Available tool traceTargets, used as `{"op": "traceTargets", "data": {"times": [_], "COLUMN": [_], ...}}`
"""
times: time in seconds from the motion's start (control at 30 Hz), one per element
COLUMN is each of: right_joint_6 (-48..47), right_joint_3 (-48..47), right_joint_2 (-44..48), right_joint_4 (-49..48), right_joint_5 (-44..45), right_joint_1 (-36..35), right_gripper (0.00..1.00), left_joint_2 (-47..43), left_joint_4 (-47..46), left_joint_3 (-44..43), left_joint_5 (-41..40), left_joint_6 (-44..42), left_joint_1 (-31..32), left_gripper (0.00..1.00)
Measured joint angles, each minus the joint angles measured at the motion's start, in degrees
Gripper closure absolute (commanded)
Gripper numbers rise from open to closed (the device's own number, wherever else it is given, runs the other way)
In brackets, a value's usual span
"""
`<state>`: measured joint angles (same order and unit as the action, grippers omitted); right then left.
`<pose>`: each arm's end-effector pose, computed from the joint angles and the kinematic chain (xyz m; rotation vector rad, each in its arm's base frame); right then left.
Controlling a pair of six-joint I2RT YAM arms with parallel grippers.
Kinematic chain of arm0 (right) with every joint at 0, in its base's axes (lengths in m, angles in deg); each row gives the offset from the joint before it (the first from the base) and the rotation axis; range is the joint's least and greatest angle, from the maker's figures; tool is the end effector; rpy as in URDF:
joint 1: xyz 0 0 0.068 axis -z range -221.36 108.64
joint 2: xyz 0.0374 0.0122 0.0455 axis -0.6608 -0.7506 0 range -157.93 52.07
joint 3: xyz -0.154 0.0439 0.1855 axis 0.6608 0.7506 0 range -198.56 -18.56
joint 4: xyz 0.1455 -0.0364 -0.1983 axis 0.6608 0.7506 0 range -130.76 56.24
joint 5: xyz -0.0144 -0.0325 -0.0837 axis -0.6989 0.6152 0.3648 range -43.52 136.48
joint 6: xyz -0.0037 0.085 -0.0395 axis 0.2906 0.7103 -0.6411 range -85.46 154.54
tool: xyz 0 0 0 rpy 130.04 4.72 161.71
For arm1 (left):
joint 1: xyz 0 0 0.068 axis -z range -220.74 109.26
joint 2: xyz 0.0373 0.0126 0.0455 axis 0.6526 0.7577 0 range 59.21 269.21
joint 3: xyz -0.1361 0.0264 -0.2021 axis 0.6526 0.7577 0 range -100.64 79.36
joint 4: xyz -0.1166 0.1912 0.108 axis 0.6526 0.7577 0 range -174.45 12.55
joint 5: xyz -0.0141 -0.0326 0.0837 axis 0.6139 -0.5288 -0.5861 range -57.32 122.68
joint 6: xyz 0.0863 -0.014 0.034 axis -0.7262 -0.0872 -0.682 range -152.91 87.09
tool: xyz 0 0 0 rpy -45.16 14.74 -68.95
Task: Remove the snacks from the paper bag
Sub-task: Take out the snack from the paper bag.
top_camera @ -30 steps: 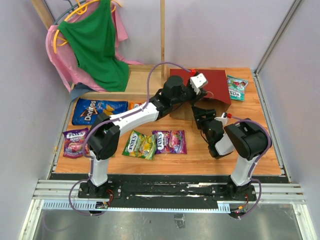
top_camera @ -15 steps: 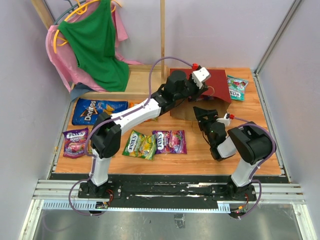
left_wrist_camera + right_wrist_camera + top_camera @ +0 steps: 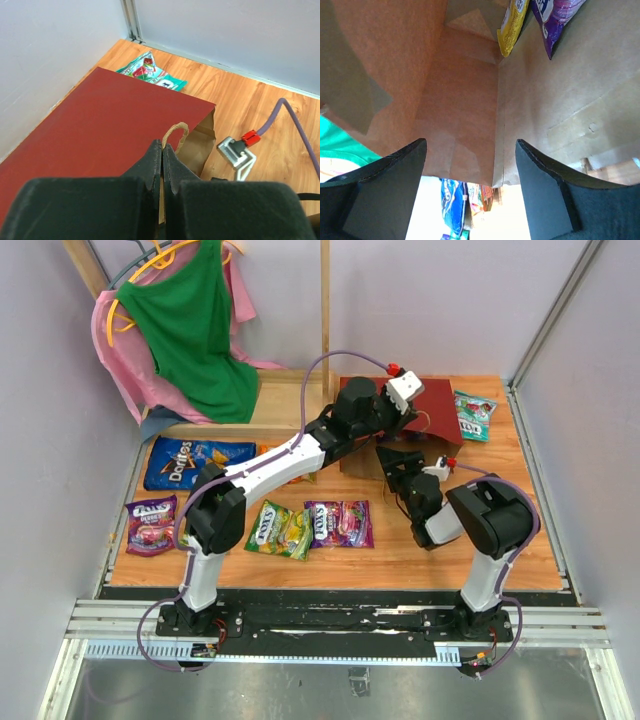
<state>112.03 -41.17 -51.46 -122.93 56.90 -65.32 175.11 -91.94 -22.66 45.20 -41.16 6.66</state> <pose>0.3059 0.1192 0.1267 0.8987 1.4335 1.2355 0.3366 -0.3932 0.3105 0.9519 1.4421 -0.6928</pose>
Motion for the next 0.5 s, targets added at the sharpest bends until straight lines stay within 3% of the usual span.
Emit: {"op": "traceTargets", "data": {"times": [0.5], "right_joint_6": [1.9], "right_joint_3": [-7.2], "right_joint_2": [-5.4], "right_joint_4": [7.6], "right_joint_5": [1.8], "right_joint_1": [0.0], "right_gripper": [0.27], "left_joint_2": [0.0], "left_joint_4": [4.0], "left_joint_3": [-1.2], "left_joint_5": [-0.2], "left_joint_6": [-0.6], "left_joint_1": [0.0], "left_gripper": [0.99]}}
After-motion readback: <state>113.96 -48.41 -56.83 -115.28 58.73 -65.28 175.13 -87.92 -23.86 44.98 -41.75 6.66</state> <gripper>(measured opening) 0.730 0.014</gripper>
